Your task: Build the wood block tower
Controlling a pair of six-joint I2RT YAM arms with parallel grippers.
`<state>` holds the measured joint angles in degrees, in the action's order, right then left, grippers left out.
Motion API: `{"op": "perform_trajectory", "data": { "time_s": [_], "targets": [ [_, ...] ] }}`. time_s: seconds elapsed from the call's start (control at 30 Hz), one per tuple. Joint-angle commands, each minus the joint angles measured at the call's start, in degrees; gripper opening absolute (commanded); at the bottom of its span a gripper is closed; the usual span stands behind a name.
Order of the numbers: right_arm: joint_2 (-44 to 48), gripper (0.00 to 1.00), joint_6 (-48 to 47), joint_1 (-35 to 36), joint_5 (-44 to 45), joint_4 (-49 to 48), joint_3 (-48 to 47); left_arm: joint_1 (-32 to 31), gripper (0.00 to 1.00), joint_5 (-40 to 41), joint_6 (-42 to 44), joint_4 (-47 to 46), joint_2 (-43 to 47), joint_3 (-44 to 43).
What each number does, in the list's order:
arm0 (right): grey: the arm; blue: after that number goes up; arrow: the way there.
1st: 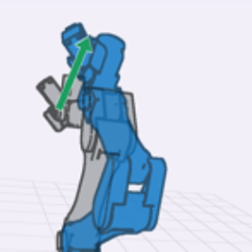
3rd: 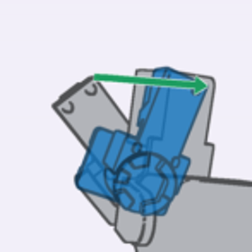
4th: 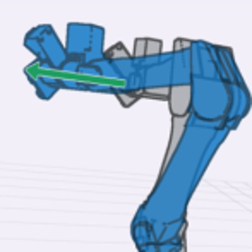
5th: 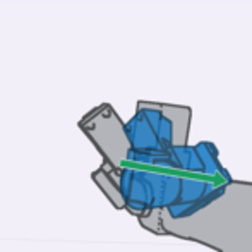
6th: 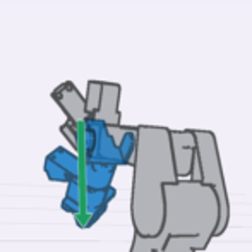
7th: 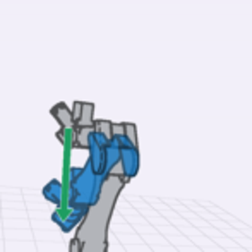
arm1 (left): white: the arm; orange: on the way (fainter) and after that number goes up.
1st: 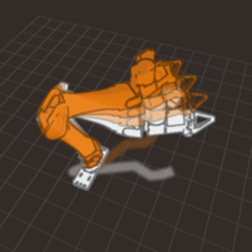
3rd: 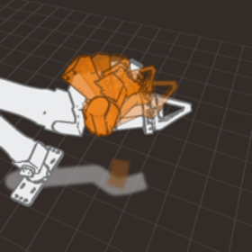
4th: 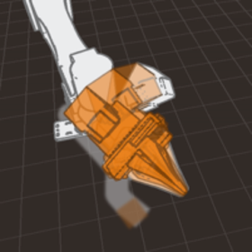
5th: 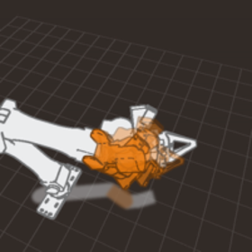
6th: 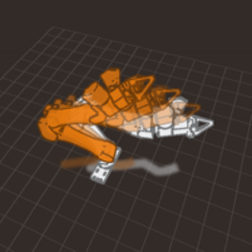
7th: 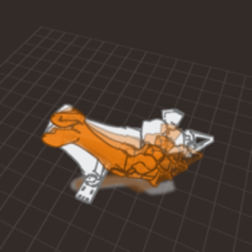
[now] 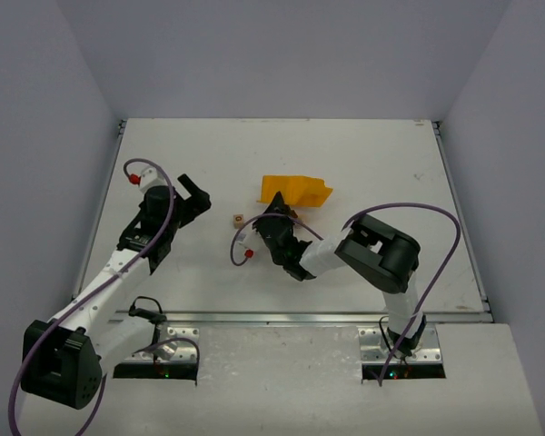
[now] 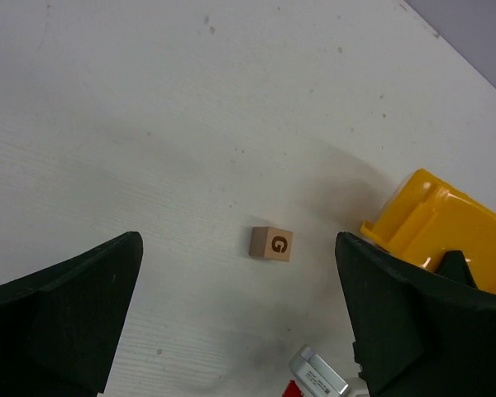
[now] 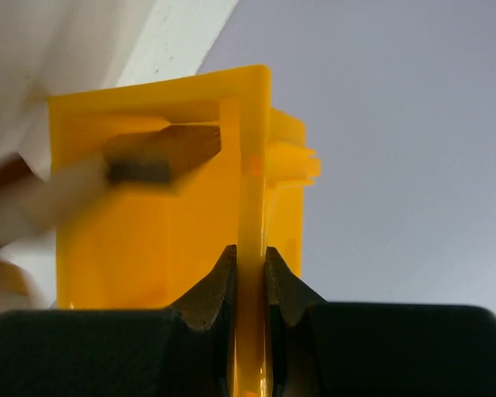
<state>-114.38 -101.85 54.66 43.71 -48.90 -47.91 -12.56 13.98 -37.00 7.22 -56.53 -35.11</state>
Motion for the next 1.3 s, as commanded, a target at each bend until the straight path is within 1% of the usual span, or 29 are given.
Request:
{"op": "perform_trajectory", "data": {
  "time_s": [0.0,0.1,0.2,0.37,0.5,0.63,0.73,0.77,0.8,0.87,0.9,0.93,0.97,1.0,1.07,1.1,1.17,1.27],
  "targets": [
    [-1.35,0.0,0.6,0.62,5.77,7.5,-0.87,0.22,1.0,-2.0,-0.94,-6.2,-0.1,-1.45],
    [-2.21,0.0,3.53,1.5,5.39,10.21,-1.43,0.16,1.0,-2.57,-0.66,-8.19,-0.75,-1.38],
    [-2.88,0.0,5.72,1.58,5.57,11.26,-2.59,0.16,1.0,-2.51,-0.35,-7.4,-1.47,-1.86],
    [-2.71,0.0,9.98,1.55,6.65,10.55,-4.34,0.16,1.0,-2.42,-0.53,-7.58,-1.51,-0.93],
    [-1.49,0.0,15.77,1.28,6.98,10.49,-6.91,0.19,1.0,-2.73,-0.26,-7.4,-1.98,-0.92],
    [0.16,0.0,21.89,-1.12,8.06,10.49,-10.14,0.16,1.0,-1.97,-0.09,-7.4,-1.94,-0.81],
    [2.47,0.0,29.47,-7.53,8.22,10.42,-13.78,0.24,1.0,-2.03,-0.08,-7.4,-1.83,-0.83],
    [3.09,0.0,31.56,-7.92,8.11,10.78,-13.95,0.15,1.0,-2.04,0.01,-7.4,-1.83,-0.83],
    [4.26,0.0,35.67,-10.55,7.82,12.91,-15.12,0.08,1.0,-2.11,0.08,-7.4,-1.83,-0.83],
    [6.15,0.0,51.32,-16.19,6.13,21.74,-19.66,0.16,1.0,-1.95,0.01,-7.4,-1.83,-0.92],
    [7.05,0.0,58.66,-18.3,3.6,29.38,-22.16,0.16,1.0,-2.03,0.1,-7.41,-1.92,-0.94],
    [8.15,0.0,70.55,-22.34,-3.21,43.9,-27.29,0.16,1.0,-2.03,0.25,-7.48,-1.99,-1.16],
    [8.62,0.0,75.11,-24.61,-11.09,53.11,-29.47,0.16,1.0,-1.92,0.37,-7.49,-2.06,-1.24],
    [9.34,0.0,79.56,-28.03,-17.21,58.49,-31.43,0.21,1.0,-1.86,0.48,-7.49,-2.09,-1.4],
    [10.09,0.0,84.26,-32.83,-22.44,60.96,-33.13,0.16,1.0,-1.66,0.72,-7.45,-2.13,-1.65],
    [10.4,0.0,87.05,-36.68,-23.92,62.27,-34.32,0.16,1.0,-1.48,0.9,-7.4,-2.18,-1.85],
    [9.94,0.0,90.86,-41.02,-28.82,67.16,-36.26,0.16,1.0,-0.95,1.4,-7.4,-2.29,-2.14],
    [9.7,0.0,99.06,-51.12,-36.88,69.6,-37.26,0.25,1.0,-0.03,1.5,-7.4,-2.7,-2.77]
  ]
}}
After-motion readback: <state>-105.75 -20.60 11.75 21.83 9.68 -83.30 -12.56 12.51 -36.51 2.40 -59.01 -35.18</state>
